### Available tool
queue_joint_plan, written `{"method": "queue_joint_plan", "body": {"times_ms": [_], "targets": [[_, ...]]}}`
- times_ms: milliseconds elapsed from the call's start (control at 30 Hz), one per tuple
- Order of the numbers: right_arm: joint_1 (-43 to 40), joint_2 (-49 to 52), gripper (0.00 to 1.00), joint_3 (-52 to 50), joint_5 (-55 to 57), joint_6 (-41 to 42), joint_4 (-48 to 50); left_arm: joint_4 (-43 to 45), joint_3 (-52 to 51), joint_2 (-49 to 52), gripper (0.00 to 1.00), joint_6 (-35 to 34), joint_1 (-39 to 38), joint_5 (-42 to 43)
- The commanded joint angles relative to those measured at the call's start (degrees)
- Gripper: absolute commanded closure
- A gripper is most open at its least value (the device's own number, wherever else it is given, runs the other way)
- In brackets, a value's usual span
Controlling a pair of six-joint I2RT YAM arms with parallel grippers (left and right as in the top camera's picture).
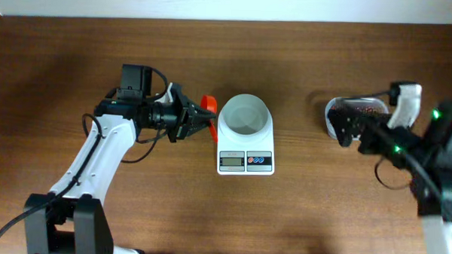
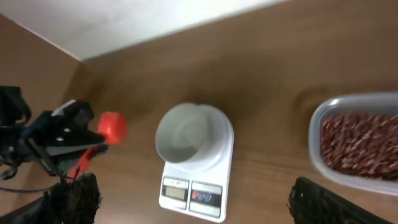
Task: Scoop item into bowl and weigh 50g on scale
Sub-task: 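Carry scoop toward center while right gripper reaches toward it, then grasp scoop handle with right gripper and release left gripper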
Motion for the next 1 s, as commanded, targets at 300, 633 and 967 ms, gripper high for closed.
{"method": "queue_joint_plan", "body": {"times_ms": [300,633,967], "targets": [[28.83,12.44,0.23,0.98,6.86,4.98,4.81,-0.04,0.98,-1.14,1.00,-13.53,-0.11,-2.36],[50.38,18.08,0.25,0.98,25.88,17.16,16.06,-3.23,0.98,-1.14,1.00,-18.86,-4.33,-4.61],[51.28,24.92,0.59,0.98,31.78,22.60,22.84,-3.04,0.98,-1.14,1.00,-18.80,-5.42,-4.44]]}}
